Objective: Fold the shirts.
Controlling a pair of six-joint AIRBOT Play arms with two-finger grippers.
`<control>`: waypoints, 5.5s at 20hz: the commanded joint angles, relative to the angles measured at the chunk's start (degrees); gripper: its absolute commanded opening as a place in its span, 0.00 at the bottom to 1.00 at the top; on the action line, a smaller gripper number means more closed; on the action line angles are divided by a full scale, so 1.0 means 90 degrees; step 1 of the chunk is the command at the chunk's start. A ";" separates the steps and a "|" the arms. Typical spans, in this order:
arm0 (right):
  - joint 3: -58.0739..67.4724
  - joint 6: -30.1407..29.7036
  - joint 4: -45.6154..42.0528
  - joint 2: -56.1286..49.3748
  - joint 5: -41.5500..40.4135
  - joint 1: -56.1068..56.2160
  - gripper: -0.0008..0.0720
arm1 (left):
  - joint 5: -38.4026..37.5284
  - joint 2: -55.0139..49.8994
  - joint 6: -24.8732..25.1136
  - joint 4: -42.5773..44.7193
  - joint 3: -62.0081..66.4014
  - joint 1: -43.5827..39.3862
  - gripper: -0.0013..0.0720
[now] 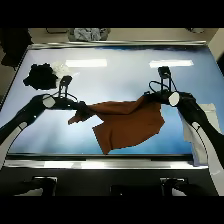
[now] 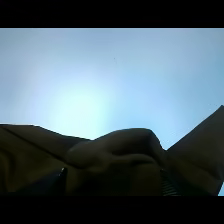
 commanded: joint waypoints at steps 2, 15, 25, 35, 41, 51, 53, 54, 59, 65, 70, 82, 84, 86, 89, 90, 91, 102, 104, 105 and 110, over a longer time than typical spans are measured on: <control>0.1008 -0.0993 -0.1154 0.0695 0.2195 -0.0002 0.96 | -0.2324 0.0066 0.0005 0.1496 0.1406 0.0763 1.00; -0.0296 -0.1428 -0.0563 0.0937 0.5464 -0.1217 0.84 | -0.2021 -0.0627 -0.0595 -0.1989 -0.1020 0.2511 0.83; -0.0702 -0.1532 0.0073 0.0937 0.5404 -0.1217 0.85 | -0.1328 -0.1112 -0.0452 -0.2710 -0.1030 0.2174 0.13; -0.3823 -0.1982 0.4354 0.0942 0.2956 -0.1083 0.95 | -0.1311 -0.0525 -0.0036 -0.2710 -0.1030 0.2183 0.06; -0.3835 -0.0580 0.4367 0.0935 0.1277 0.0483 0.82 | -0.1314 -0.0330 -0.0041 -0.2710 -0.1030 0.2186 0.06; -0.2154 -0.1535 0.1756 0.1593 0.2356 0.0554 0.07 | -0.1355 0.0702 0.0323 -0.2708 -0.0080 0.2234 0.06; -0.0515 -0.1379 -0.0782 0.2227 0.2997 0.0556 0.07 | -0.0986 0.1481 0.0362 -0.2705 0.0850 0.2254 0.06; 0.0437 -0.1095 -0.2147 0.2577 0.3135 0.0554 0.07 | -0.0731 0.1843 0.0362 -0.2701 0.1387 0.2273 0.06; 0.4109 -0.0561 -0.4889 0.3857 0.3075 0.0556 0.07 | 0.0393 0.3296 0.0158 -0.2659 0.4000 0.2764 0.06; 0.4626 -0.0384 -0.4874 0.4529 0.3436 0.0556 0.07 | 0.0398 0.4357 -0.0578 -0.2659 0.4233 0.2900 0.06; 0.4631 -0.0413 -0.4881 0.4184 0.4512 0.0561 0.07 | -0.0435 0.4303 -0.0617 -0.1909 0.4226 0.2900 0.06; 0.2623 0.0639 -0.3507 -0.0585 0.2353 0.0554 0.07 | -0.1110 0.0619 -0.0092 -0.1275 0.0979 0.2895 0.06; 0.2623 0.1309 -0.3509 -0.1137 0.1205 0.0554 0.07 | -0.0702 -0.0228 -0.0092 -0.1542 0.0979 0.2897 0.06; 0.2623 0.1994 -0.3507 -0.1477 0.0580 0.0556 0.07 | -0.0624 -0.0891 -0.0095 -0.1780 0.0979 0.2897 0.06; 0.2620 0.2647 -0.3388 -0.1826 0.0826 0.0556 0.07 | -0.0772 -0.1430 -0.0097 -0.2106 0.0979 0.2817 0.06; 0.2620 0.2647 -0.3334 -0.1855 0.0962 0.0561 0.07 | -0.0816 -0.1462 -0.0095 -0.2290 0.0976 0.2786 0.06; 0.2623 0.2642 -0.3330 -0.1858 0.1071 0.0561 0.07 | -0.0818 -0.1452 -0.0095 -0.2426 0.0993 0.2769 0.06; 0.2834 -0.2028 -0.1659 -0.0488 0.5865 -0.2149 0.71 | -0.3942 0.0087 -0.0214 -0.0920 -0.0471 0.3861 0.66; 0.2574 -0.2200 -0.1639 -0.0486 0.6657 -0.2608 0.94 | -0.3857 0.0478 0.0078 -0.1122 -0.1875 0.3844 0.66; 0.2467 -0.2159 -0.1494 -0.0464 0.6734 -0.2776 0.94 | -0.3750 0.0622 0.0291 -0.1268 -0.2419 0.3847 0.66; 0.1996 -0.2149 -0.1047 -0.0454 0.6625 -0.2883 0.93 | -0.3150 0.0731 0.0311 -0.1309 -0.3456 0.3747 0.66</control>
